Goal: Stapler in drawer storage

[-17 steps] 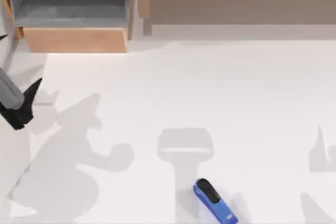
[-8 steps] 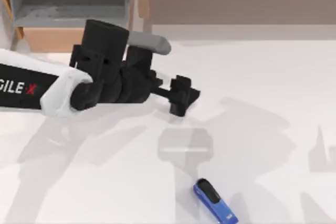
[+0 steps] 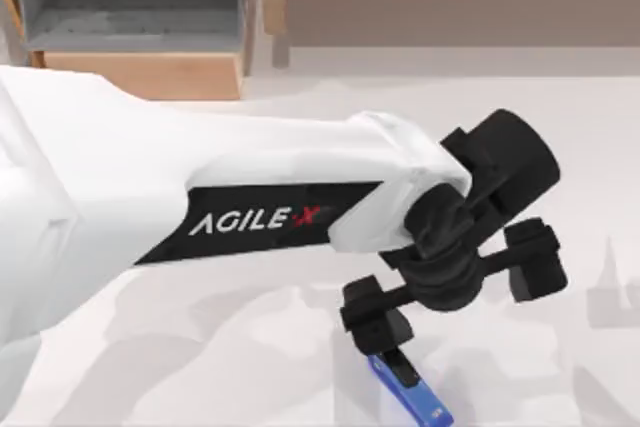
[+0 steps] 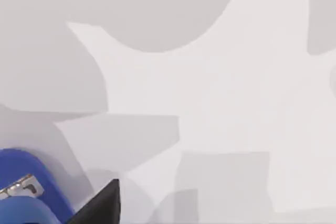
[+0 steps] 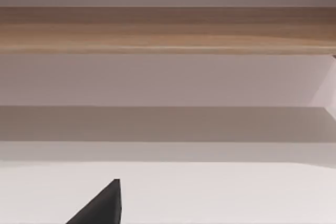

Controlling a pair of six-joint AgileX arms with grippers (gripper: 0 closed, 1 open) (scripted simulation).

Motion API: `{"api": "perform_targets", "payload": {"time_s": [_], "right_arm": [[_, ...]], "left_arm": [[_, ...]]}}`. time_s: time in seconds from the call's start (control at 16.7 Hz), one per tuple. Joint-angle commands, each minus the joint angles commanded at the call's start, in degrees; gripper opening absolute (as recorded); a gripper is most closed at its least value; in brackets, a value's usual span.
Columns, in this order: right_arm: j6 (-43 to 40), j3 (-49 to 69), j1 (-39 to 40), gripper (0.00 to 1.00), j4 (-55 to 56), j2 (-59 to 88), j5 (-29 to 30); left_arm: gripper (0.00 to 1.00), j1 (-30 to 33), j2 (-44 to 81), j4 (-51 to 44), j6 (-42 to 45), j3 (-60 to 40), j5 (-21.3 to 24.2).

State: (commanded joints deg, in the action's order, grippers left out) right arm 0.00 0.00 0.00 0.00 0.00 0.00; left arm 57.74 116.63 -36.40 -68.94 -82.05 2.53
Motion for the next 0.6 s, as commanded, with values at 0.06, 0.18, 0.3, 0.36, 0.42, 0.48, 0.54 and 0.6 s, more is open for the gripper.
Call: {"api": "perform_targets", "payload": {"time_s": [0.06, 0.18, 0.3, 0.36, 0.42, 0.48, 0.54, 0.6], "right_arm": [[0.00, 0.00, 0.00, 1.00, 0.00, 0.00, 0.00], [0.00, 0.00, 0.00, 1.00, 0.00, 0.00, 0.00], [0.00, 0.00, 0.00, 1.00, 0.00, 0.00, 0.00], [0.00, 0.00, 0.00, 1.00, 0.00, 0.00, 0.00], [0.00, 0.00, 0.00, 1.00, 0.00, 0.00, 0.00], [0.00, 0.00, 0.00, 1.00, 0.00, 0.00, 0.00], [0.00, 0.00, 0.00, 1.00, 0.00, 0.00, 0.00], [0.00, 0.00, 0.00, 1.00, 0.00, 0.00, 0.00]], "left_arm": [[1.00, 2.18, 0.86, -5.12, -6.11, -2.63, -2.43], [1.00, 5.39, 2.19, -14.12, -16.47, -6.91, -6.59], [1.00, 7.63, 3.09, -21.62, -24.69, -10.06, -9.84], [1.00, 8.36, 3.37, -24.59, -27.82, -11.15, -11.05], [1.00, 8.87, 3.55, -27.02, -30.34, -11.96, -12.00], [1.00, 9.22, 3.68, -28.93, -32.31, -12.54, -12.72], [1.00, 9.43, 3.76, -30.33, -33.73, -12.91, -13.22], [1.00, 9.50, 3.79, -31.06, -34.48, -13.08, -13.46]]}}
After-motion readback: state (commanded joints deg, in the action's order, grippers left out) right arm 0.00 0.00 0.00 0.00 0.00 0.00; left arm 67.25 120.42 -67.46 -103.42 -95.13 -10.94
